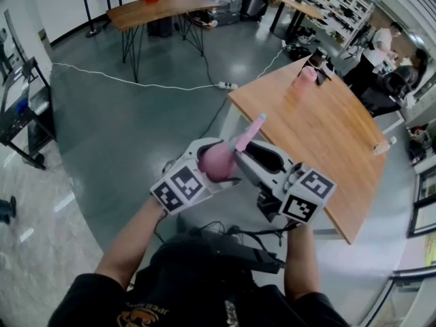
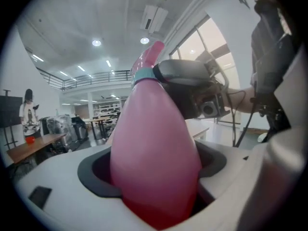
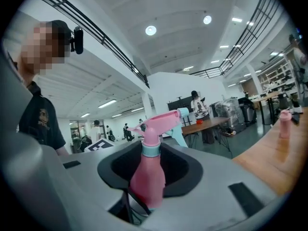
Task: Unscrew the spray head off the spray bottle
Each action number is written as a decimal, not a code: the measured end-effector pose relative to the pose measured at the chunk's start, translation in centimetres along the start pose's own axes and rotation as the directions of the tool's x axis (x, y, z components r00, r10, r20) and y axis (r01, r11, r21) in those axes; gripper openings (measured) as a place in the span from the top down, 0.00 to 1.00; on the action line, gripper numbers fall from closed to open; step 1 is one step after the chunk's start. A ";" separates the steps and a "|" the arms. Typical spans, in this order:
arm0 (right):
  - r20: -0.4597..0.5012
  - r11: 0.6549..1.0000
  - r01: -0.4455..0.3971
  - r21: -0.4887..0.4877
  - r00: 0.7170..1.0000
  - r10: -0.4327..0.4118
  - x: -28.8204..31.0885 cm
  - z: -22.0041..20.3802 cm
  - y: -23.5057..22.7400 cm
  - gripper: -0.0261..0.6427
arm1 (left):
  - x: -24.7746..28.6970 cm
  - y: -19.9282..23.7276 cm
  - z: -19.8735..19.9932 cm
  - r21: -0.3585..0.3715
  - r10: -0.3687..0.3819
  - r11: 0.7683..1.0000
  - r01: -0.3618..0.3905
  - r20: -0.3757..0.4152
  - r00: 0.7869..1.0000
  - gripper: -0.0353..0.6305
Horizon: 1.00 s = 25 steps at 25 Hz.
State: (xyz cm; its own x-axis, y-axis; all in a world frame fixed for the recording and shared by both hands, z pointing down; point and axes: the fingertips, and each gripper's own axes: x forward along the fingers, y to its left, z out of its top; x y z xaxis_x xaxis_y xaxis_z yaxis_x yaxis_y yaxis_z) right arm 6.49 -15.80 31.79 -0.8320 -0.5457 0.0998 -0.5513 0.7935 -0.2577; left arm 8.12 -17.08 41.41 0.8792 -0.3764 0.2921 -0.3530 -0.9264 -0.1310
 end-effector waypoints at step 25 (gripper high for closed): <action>-0.030 0.989 0.141 0.045 0.990 -0.140 1.5 -0.9 -2.9 0.71 | 1.2 4.3 -2.1 0.006 0.241 0.970 -0.241 -0.110 0.964 0.29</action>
State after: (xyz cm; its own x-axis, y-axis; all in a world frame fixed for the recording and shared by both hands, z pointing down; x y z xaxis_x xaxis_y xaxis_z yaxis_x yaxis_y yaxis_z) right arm 6.76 -18.69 33.52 -0.7484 -0.6428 0.1636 -0.6597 0.6957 -0.2843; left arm 7.02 -21.53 43.15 0.7278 -0.5872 0.3542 -0.5528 -0.8080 -0.2038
